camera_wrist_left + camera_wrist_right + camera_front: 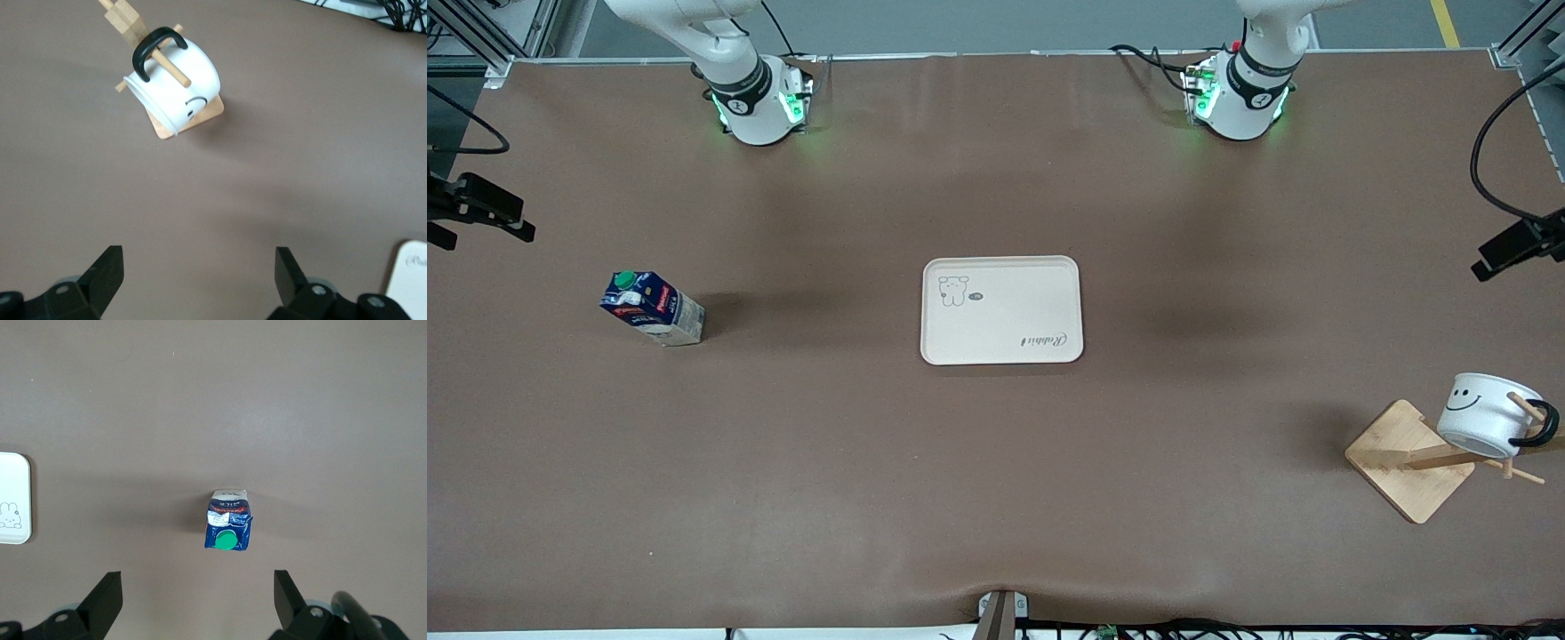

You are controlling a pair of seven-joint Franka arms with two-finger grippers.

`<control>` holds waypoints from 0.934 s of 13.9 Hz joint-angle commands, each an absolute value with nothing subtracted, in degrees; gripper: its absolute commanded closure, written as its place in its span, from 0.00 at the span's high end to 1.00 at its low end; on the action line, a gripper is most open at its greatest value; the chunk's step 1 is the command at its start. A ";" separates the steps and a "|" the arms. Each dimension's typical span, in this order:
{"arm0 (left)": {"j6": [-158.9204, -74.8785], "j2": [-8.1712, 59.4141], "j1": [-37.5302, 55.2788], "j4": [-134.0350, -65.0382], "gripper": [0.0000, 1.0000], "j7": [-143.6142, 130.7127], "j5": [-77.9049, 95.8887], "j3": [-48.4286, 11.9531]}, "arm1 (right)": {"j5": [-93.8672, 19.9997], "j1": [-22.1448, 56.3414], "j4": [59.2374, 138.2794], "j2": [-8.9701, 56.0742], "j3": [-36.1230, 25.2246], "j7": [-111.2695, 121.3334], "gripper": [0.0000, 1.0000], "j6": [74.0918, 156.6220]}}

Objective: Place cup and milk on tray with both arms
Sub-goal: 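Move the left gripper toward the white mug on the wooden stand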

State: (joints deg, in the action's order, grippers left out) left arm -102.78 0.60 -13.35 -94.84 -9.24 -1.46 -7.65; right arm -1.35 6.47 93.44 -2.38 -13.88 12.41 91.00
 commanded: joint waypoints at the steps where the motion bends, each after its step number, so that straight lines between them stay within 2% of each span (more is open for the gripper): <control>1: -111.33 -0.70 -14.23 -101.49 1.00 -9.40 -2.02 -8.00 | -1.49 5.54 91.85 -1.49 -13.45 12.66 1.00 90.09; 7: -127.33 -0.53 -18.01 -110.82 1.00 -5.12 -1.58 -8.09 | -1.49 5.54 91.85 -1.49 -13.45 12.57 1.00 90.09; 13: -139.64 3.94 -21.61 -113.73 1.00 6.56 3.77 -8.09 | -1.49 5.54 91.85 -1.49 -13.53 12.57 1.00 90.09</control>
